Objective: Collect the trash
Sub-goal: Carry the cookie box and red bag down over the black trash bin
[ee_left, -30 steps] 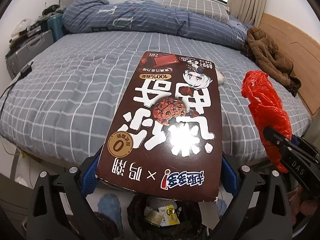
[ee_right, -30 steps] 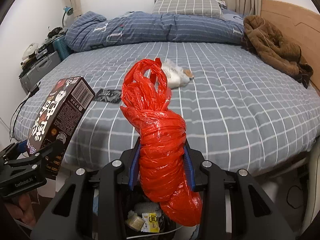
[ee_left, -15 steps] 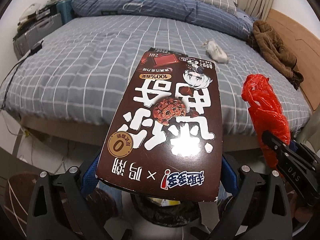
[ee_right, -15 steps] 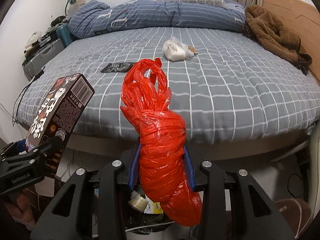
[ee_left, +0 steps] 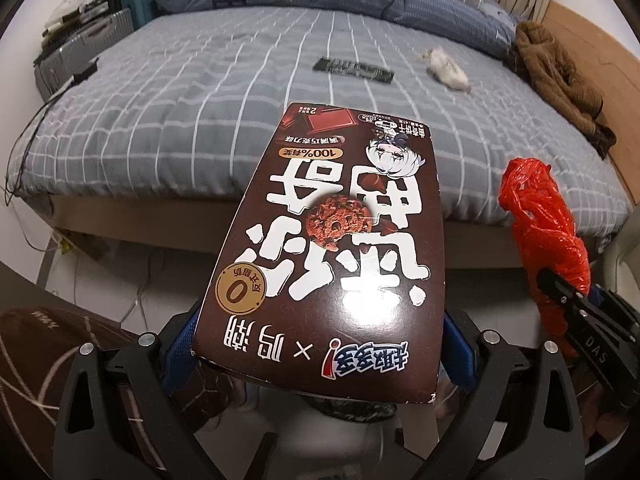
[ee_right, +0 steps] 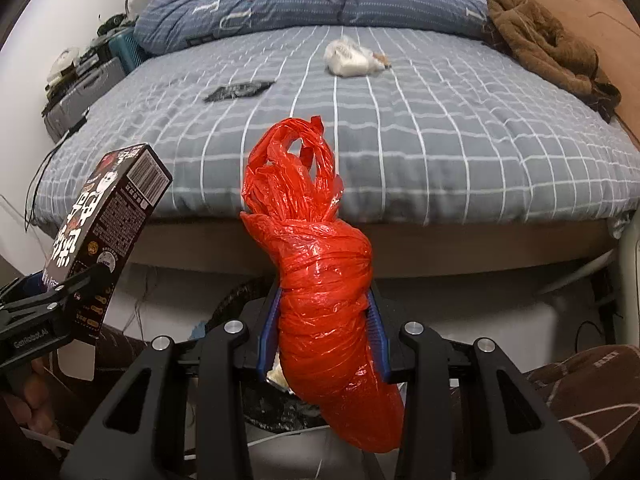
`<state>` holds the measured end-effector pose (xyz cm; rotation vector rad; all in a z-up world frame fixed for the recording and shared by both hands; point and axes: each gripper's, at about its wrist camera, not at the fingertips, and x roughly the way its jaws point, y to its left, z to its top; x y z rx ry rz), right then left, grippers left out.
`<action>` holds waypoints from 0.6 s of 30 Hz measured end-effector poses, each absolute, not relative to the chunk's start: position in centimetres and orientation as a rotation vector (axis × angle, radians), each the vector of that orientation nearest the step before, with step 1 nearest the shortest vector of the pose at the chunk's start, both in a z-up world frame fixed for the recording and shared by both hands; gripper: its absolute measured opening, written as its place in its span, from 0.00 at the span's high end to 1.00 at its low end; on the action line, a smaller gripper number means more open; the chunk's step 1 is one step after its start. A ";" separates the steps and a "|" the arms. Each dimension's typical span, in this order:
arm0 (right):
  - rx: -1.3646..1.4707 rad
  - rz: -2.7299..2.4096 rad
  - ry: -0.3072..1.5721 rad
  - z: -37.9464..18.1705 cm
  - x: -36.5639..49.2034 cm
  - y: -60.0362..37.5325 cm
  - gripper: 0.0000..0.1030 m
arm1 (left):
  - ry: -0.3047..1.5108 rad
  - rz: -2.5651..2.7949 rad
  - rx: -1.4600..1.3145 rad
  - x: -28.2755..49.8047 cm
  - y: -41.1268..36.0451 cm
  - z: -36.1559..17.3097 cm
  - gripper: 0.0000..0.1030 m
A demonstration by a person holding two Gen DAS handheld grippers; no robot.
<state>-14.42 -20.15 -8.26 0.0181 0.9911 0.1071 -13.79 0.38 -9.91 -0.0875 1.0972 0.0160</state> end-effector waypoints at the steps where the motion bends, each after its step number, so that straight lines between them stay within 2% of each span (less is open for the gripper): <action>1: 0.017 0.108 1.000 -8.6 -14.4 -20.1 0.65 | 1.104 0.016 -0.086 -13.8 0.5 -10.2 0.09; 10: -0.004 0.149 1.130 -14.2 -13.2 -18.2 0.65 | 1.211 0.031 -0.095 -13.3 2.3 -16.5 0.09; 18: -0.017 0.182 1.196 -17.3 -12.1 -15.4 0.65 | 1.256 0.062 -0.085 -13.1 4.2 -19.1 0.09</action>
